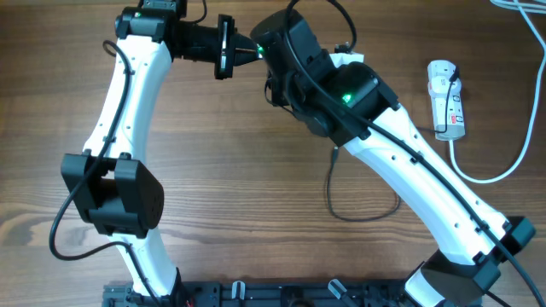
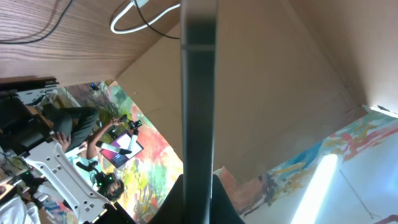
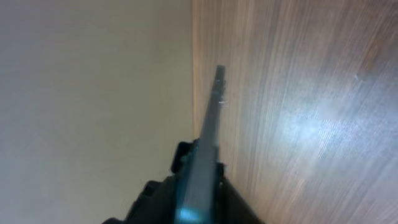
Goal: Plug charger to phone and switch on socket
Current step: 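Release the phone from the right gripper and move it to the cable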
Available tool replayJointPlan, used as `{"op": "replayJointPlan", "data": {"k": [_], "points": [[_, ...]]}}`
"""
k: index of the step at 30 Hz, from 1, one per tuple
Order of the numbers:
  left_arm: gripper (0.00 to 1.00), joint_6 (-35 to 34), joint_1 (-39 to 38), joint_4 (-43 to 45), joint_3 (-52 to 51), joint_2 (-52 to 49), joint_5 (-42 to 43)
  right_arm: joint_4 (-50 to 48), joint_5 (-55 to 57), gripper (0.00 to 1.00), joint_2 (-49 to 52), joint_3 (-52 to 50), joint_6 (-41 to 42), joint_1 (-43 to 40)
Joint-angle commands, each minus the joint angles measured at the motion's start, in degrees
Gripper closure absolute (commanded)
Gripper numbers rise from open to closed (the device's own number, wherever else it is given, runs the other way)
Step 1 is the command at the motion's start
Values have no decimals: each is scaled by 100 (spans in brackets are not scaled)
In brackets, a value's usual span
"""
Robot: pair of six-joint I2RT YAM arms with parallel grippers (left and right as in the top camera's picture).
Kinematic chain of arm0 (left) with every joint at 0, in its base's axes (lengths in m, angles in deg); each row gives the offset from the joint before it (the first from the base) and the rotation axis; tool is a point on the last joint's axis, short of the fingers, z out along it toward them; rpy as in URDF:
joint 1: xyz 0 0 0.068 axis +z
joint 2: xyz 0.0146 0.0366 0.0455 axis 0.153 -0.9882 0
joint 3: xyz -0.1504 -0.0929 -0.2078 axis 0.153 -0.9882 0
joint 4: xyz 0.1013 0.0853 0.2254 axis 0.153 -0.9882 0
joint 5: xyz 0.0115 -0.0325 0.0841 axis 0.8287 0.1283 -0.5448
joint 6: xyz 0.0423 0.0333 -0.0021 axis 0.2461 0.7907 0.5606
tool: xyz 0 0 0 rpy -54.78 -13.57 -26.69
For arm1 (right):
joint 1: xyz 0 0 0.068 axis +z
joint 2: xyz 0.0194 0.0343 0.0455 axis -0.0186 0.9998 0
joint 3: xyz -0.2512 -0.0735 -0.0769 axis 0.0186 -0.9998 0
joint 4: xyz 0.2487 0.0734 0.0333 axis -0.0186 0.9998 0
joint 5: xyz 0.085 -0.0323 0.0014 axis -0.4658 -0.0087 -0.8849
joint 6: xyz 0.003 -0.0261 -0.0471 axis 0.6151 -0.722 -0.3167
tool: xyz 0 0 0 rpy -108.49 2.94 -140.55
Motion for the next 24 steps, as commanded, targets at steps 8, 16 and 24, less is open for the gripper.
{"op": "replayJointPlan", "data": {"k": [8,16,24], "points": [[96,31,26,20,7,186,-621,326,964,10,-422,101,-1036,4],[96,2651,26,-48,7,186,-2114,861,94,1,-1397,101,-4826,-675],[96,4054,26,-673,4,186,-3171,3049,-295,0,-1690,83,-7243,-1322]]}}
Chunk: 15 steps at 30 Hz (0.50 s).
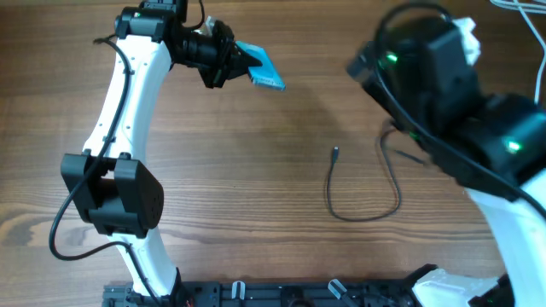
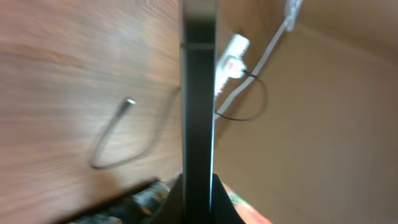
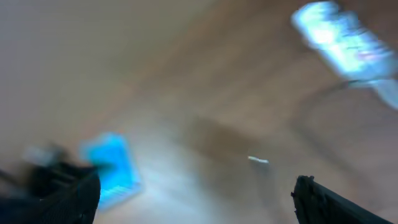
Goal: Plug charger to phone and switch on socket
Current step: 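Release the phone from the right gripper and move it to the cable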
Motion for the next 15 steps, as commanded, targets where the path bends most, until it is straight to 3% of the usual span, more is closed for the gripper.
{"op": "replayJointPlan", "data": {"k": [1,7,9,15], "points": [[96,1049,22,-157,4,186,-938,743,-256,0,151,-9,-1305,-76],[96,1025,22,-435,-4,184,-1589,721,-748,4,247,-870,-1375,-76],[96,1025,22,-505,-4,184,-1790,426,-942,8,247,-1259,-1349,-76],[96,1029,20,-752,-4,184,-2041,-1014,-2033,5,247,-2837,-2041,-76]]}}
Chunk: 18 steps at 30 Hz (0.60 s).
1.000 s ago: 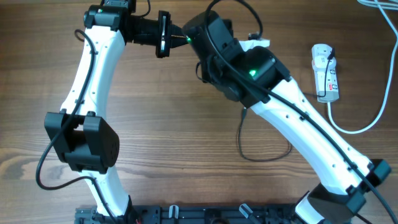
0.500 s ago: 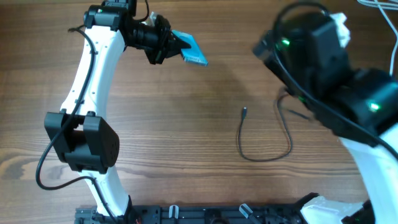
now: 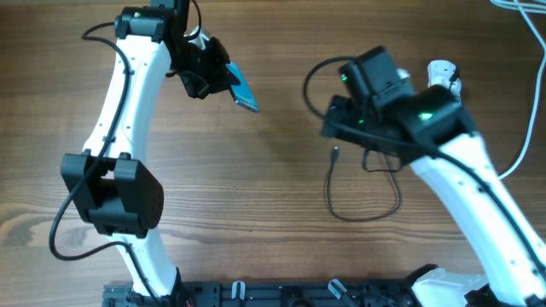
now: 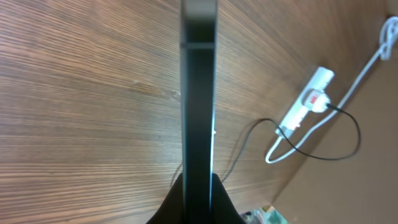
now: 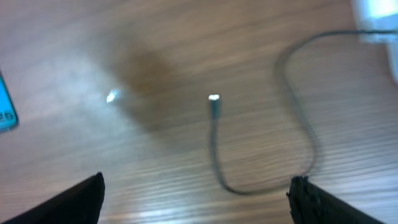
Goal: Plug charger to phone and switch on socket
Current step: 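Release the phone from the right gripper and move it to the cable, then lower the right gripper and grasp the black USB-C plug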
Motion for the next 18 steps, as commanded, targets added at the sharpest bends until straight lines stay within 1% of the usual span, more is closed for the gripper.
{"op": "replayJointPlan", "data": {"k": [1,4,7,13,16,18], "points": [[96,144,20,-42,-2,184,-210,-776,-981,5,94,-1152,-448,-13],[96,144,20,-42,-2,184,-210,-999,-1056,7,304,-1602,-439,-13],[96,144,-4,-37,-2,184,-210,-1034,-1075,12,798,-1705,-413,-13],[96,144,-157,-31,-2,184,-212,-1274,-1036,12,1766,-1705,-428,-96],[96,144,-208,-13,-2,184,-321,-1427,-1080,12,2079,-1705,-708,-208],[96,142,-210,-13,-2,184,-339,-1458,-1082,19,2179,-1705,-697,-376]]}}
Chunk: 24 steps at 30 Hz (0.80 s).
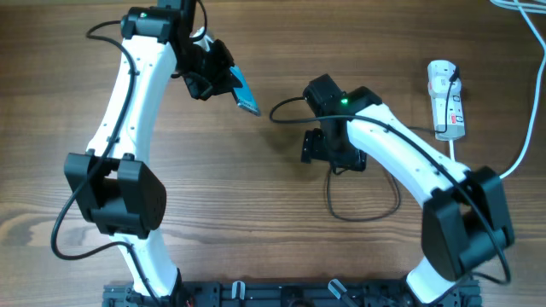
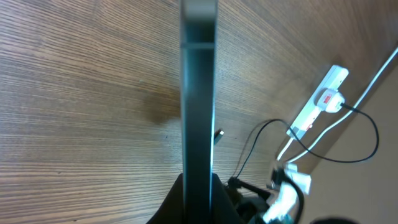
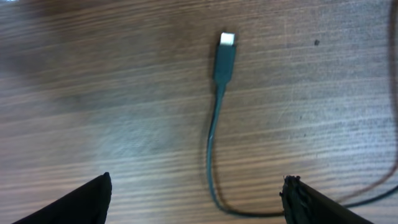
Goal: Plug charger to phone and switch on socket
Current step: 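Lower the right gripper and grasp the black USB-C plug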
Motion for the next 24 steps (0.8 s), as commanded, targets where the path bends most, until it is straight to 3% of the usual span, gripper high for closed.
{"op": "replayJointPlan", "data": {"k": [1,4,24], "points": [[96,131,-28,26,0,184,-74,-61,-72,22,168,-31,-168,-295],[96,129,-28,48,0,184,-74,-118,-118,35,173,-33,-452,-461],[96,127,-28,149,0,184,-74,-1290,-92,55,184,-835,-450,-463]]}}
